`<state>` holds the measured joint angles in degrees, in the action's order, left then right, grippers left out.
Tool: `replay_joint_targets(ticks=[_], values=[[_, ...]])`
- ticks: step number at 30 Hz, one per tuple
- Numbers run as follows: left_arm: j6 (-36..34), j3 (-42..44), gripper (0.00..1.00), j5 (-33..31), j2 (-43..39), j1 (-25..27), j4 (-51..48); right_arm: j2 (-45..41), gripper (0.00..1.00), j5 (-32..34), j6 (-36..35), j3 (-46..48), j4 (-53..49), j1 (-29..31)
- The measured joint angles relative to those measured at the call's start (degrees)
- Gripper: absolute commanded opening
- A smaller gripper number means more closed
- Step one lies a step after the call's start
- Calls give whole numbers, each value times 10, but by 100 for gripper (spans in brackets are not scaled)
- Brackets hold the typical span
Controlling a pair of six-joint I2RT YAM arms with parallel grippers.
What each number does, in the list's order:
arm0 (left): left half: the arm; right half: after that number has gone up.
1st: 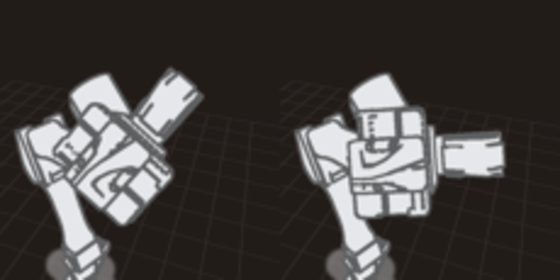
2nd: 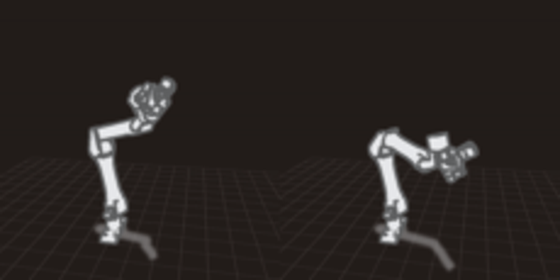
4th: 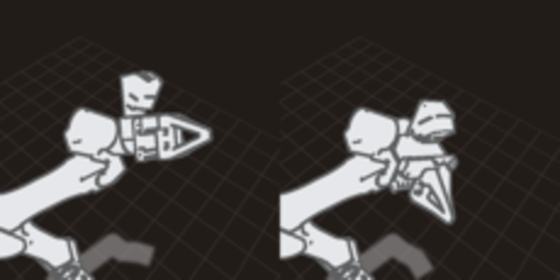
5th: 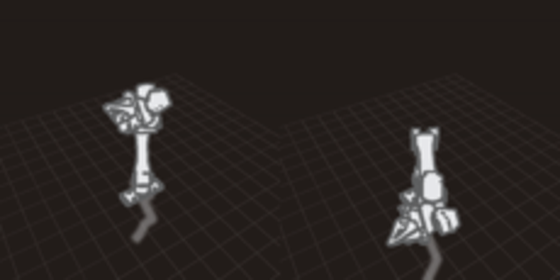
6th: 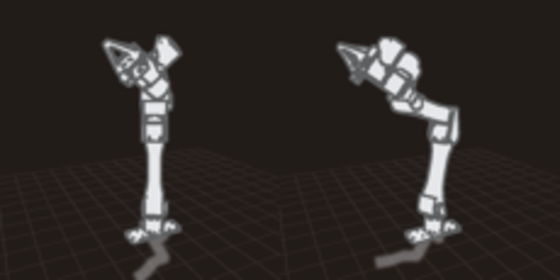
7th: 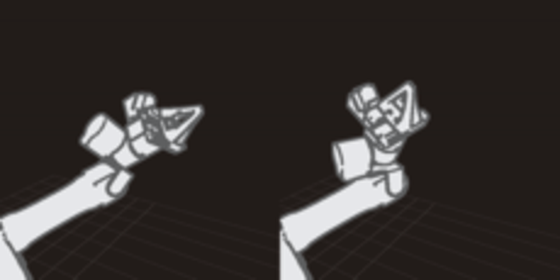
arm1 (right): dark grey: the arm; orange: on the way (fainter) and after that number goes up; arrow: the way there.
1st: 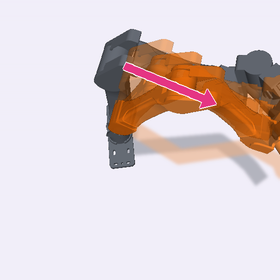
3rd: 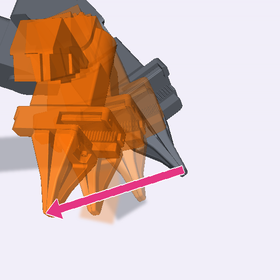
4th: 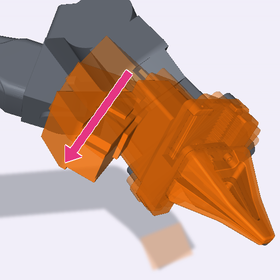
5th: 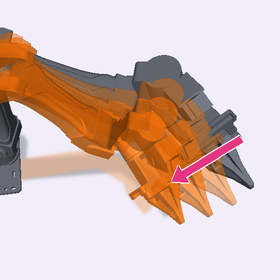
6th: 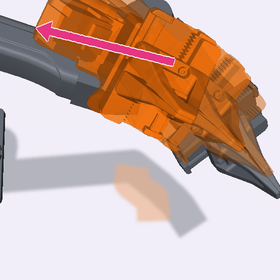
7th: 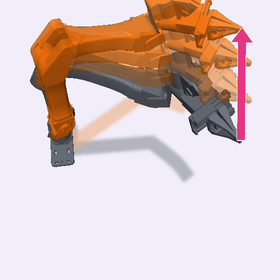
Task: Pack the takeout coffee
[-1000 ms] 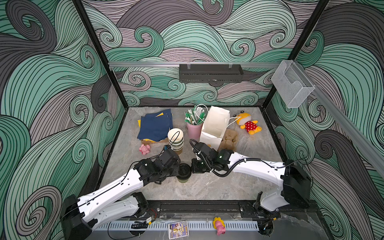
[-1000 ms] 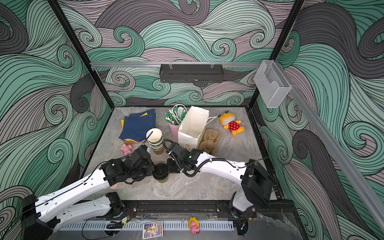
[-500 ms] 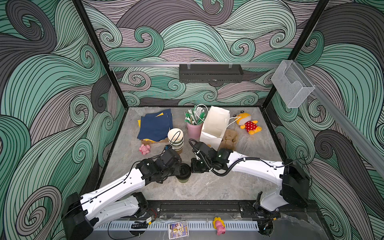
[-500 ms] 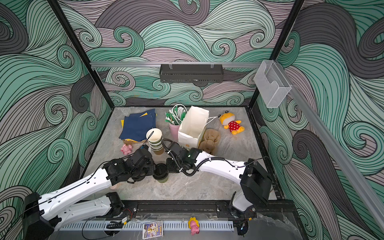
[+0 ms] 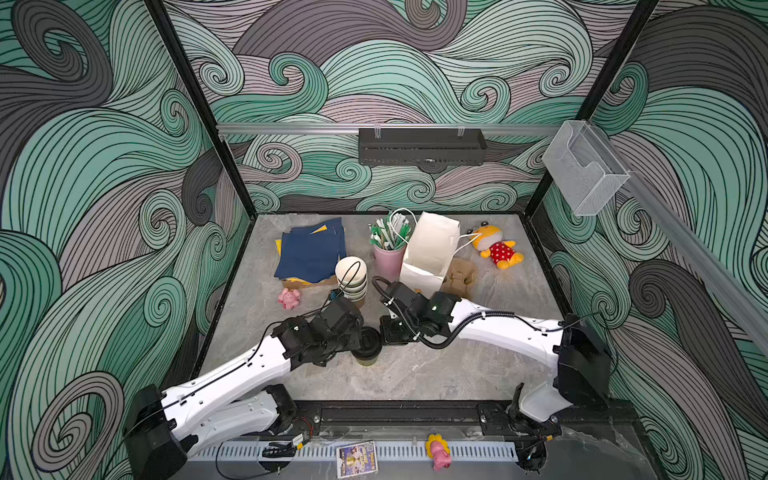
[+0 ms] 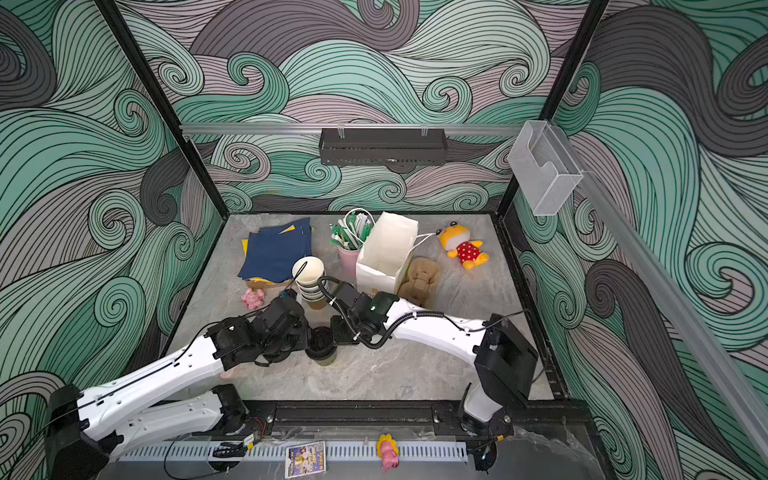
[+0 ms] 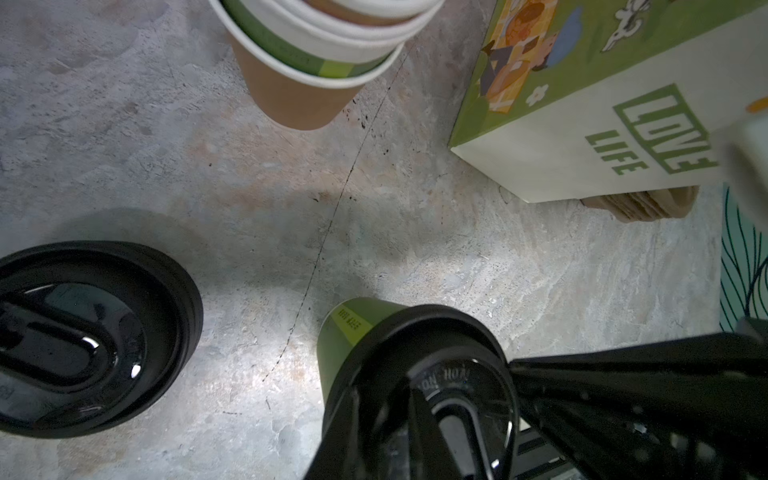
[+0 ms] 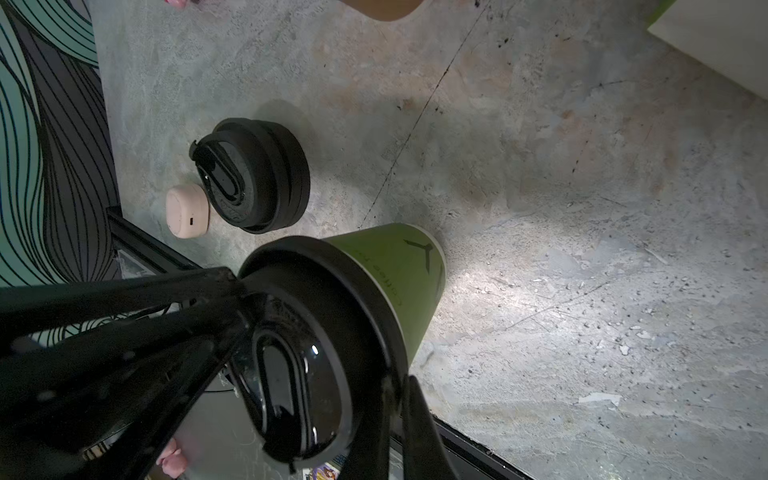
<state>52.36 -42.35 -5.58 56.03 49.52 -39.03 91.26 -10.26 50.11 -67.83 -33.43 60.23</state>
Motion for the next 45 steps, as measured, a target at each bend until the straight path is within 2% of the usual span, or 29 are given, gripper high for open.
replay_joint_targets(ticks=[9, 17, 21, 25, 30, 36, 45], values=[[-5, 0, 31, -13, -12, 0, 2, -34, 28, 24, -31, -23, -25, 0], [-20, -21, 43, -53, -66, 0, -11, -48, 39, 12, -57, -17, -34, 0], [-13, -19, 53, -45, -105, -3, -19, -54, 43, -6, -67, 0, -37, 0], [10, 32, 58, -15, -155, -3, -19, -62, 47, -25, -66, 24, -35, 2], [50, 81, 57, 3, -212, -3, -33, -64, 49, -42, -57, 53, -16, 14], [112, 116, 42, 26, -288, -3, -49, -68, 60, -42, -51, 56, -4, 19], [175, 210, 43, 124, -308, -3, -11, -62, 74, -33, -100, -18, -20, -9]])
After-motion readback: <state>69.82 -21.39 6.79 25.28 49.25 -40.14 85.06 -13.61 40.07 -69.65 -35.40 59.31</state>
